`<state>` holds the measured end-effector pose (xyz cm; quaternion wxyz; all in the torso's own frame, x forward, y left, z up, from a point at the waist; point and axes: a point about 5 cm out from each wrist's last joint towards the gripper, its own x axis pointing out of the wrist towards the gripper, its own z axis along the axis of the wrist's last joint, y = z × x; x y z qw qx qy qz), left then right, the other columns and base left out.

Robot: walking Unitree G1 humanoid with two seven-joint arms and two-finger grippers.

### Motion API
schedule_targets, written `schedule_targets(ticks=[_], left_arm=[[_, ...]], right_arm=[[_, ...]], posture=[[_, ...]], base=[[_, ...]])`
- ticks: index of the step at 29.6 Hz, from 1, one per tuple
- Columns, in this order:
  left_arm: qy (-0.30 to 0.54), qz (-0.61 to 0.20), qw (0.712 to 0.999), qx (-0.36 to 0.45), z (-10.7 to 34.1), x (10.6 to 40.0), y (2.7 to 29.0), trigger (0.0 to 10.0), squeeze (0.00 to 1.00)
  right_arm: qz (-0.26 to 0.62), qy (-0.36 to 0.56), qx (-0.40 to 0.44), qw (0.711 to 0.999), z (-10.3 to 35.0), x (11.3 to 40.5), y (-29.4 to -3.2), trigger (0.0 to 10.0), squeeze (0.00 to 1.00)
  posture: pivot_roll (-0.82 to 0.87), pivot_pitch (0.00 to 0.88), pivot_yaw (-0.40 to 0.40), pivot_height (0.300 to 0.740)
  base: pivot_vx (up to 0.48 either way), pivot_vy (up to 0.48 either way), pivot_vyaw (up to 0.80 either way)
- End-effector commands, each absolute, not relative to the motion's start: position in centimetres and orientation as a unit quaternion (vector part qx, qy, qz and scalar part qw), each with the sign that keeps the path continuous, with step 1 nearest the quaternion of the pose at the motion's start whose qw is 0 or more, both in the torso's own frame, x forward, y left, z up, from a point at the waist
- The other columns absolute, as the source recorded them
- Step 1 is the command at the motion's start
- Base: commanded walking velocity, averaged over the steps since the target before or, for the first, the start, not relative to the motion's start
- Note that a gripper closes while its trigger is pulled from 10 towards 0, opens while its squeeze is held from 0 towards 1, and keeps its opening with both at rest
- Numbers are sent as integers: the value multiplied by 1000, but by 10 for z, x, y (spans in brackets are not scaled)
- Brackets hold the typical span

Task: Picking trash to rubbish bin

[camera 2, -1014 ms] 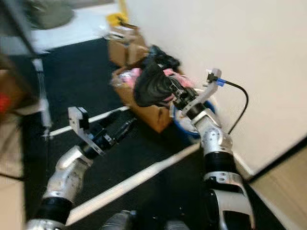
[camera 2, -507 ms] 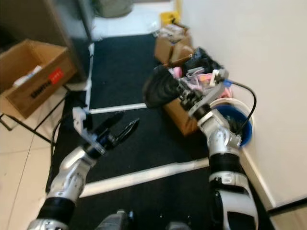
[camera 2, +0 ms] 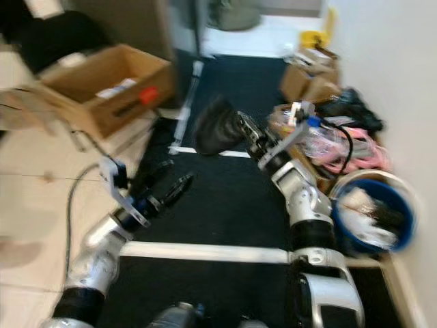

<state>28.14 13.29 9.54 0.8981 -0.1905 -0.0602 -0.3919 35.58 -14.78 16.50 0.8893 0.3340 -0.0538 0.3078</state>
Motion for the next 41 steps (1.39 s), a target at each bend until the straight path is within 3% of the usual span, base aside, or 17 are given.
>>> schedule_targets(ticks=[1, 6, 8, 12, 17, 41], left_arm=[[-55, -386, 901, -189, 92, 280, 136, 8431, 0], [-57, -387, 900, -191, 93, 280, 136, 8353, 0], [-58, -387, 900, -194, 93, 280, 136, 7804, 0], [-57, -389, 898, -198, 93, 280, 135, 8196, 0], [-58, -390, 897, -198, 94, 281, 136, 8392, 0], [-57, -394, 896, -195, 94, 281, 135, 7529, 0]], right_arm=[[307, -52, 345, 885, 164, 356, -145, 10000, 0], [306, -54, 353, 883, 165, 356, -146, 10000, 0], [306, -56, 352, 883, 166, 356, -145, 10000, 0], [307, -57, 351, 883, 166, 356, -145, 10000, 0], [308, -56, 350, 883, 167, 356, -145, 10000, 0], [310, -54, 342, 886, 167, 357, -144, 10000, 0]], posture=[[30, 15, -28, 740], [29, 20, -27, 740], [29, 22, -26, 740], [29, 22, -26, 740], [28, 24, -24, 740], [28, 26, -23, 740]], base=[[0, 0, 0], [0, 0, 0], [266, 0, 0], [287, 0, 0], [429, 0, 0], [467, 0, 0]])
